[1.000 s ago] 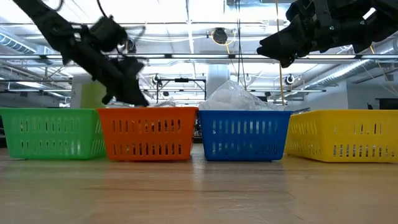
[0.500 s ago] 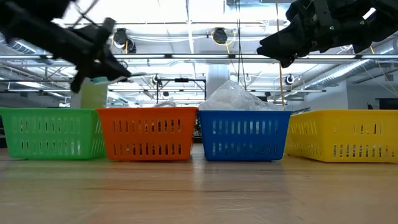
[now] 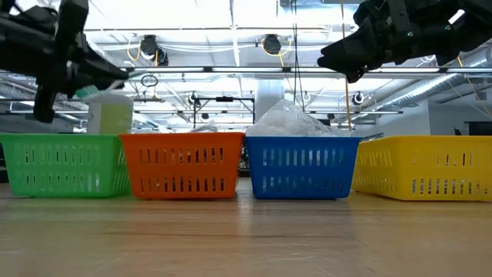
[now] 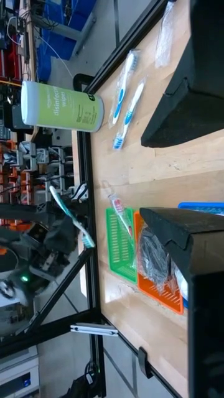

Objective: Pick & Place Travel size toiletries
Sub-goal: Put the blue toothbrush into the green basket

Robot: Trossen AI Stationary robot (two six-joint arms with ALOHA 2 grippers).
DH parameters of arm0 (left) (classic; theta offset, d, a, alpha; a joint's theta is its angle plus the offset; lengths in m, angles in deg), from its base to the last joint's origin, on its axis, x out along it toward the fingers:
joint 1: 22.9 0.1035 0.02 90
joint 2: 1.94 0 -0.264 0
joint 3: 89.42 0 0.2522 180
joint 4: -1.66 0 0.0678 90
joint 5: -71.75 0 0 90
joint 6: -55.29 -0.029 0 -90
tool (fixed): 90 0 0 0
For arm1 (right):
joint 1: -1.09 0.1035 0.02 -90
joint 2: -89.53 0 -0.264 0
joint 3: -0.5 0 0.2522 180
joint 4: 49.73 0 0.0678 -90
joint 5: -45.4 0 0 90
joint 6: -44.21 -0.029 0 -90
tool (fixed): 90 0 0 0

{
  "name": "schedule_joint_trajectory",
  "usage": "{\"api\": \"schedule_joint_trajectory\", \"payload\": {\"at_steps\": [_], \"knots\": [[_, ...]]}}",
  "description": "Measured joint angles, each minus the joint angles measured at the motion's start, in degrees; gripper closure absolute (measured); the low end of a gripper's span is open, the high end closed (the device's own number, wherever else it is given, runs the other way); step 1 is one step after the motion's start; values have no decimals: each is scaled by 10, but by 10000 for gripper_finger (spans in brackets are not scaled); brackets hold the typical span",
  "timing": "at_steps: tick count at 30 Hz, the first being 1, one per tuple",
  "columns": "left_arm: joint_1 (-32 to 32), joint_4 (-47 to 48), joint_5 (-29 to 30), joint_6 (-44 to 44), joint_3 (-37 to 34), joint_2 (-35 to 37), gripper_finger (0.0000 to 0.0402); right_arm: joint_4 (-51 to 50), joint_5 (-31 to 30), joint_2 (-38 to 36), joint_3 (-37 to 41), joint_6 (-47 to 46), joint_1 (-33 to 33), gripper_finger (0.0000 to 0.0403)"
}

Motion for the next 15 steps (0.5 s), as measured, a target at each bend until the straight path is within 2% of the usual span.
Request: {"api": "schedule_joint_trajectory", "payload": {"at_steps": [3, 8, 13, 15], "knots": [[-1, 1, 23, 44, 22, -80, 378, 0, 0, 0, 0, -1, 0, 248], [8, 1, 29, 77, 56, -186, 378, 0, 1, 0, 0, -8, 0, 248], [9, 1, 32, 80, 65, -219, 374, 0, 2, 0, 0, -8, 0, 248], [9, 1, 22, 69, 65, -217, 351, 0, 2, 0, 0, -7, 0, 248]]}}
